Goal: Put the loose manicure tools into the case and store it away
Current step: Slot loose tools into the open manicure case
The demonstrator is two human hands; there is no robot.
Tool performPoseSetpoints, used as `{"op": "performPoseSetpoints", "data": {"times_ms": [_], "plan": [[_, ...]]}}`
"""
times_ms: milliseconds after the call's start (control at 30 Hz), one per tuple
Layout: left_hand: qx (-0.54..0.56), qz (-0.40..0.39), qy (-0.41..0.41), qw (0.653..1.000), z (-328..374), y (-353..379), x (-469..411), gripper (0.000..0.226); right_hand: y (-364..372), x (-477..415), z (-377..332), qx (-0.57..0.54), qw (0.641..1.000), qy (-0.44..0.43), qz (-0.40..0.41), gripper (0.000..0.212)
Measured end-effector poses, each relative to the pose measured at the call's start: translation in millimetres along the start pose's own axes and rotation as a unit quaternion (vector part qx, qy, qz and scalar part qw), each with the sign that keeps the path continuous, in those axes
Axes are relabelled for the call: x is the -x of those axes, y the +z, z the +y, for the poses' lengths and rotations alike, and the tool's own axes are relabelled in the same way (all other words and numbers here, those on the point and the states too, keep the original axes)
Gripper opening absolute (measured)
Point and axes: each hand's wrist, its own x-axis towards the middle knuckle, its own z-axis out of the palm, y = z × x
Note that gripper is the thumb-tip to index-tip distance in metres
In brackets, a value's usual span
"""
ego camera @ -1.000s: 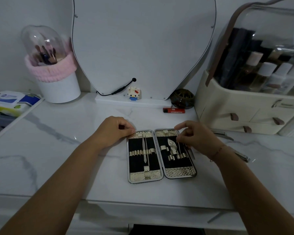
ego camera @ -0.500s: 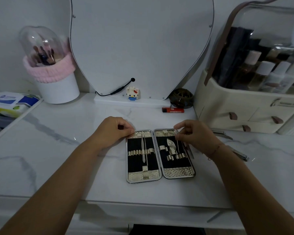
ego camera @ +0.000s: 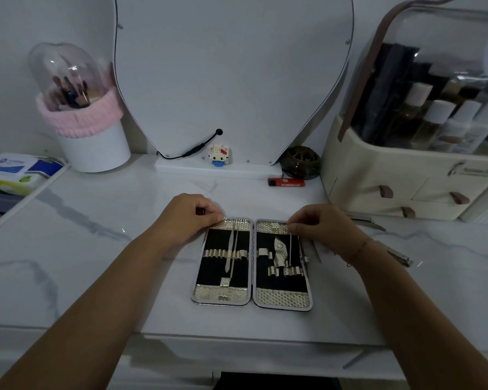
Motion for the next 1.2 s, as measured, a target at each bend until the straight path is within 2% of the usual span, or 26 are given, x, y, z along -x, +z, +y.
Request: {"op": "performPoseSetpoints", "data": {"times_ms": [100, 333, 533, 767, 1067, 1200], "plan": [[-0.010, -0.004, 0.004, 1.000, 1, 0, 0, 0.008, 1, -1, -3, -0.040, 0.999, 0.013, 0.016, 0.002], [-0.016, -0.003, 0.007, 1.000, 0, 0, 0, 0.008, -1, 0, -3, -0.088, 0.995, 0.035, 0.027, 0.008], [-0.014, -0.003, 0.006, 1.000, 1, 0, 0, 0.007, 0, 5, -10, -0.108, 0.993, 0.045, 0.001, 0.008], [-0.039, -0.005, 0.016, 0.999, 2, -1, 0, 0.011, 2, 7, -6, -0.056, 0.998, 0.037, 0.005, 0.002], [-0.050, -0.009, 0.021, 0.998, 5, -2, 1, 0.011, 2, 17, -9, 0.039, 0.999, 0.029, -0.017, 0.020], [-0.047, -0.007, 0.017, 0.999, 5, -2, 1, 0.015, 0, 22, -8, 0.019, 1.000, 0.013, 0.000, 0.020]]}}
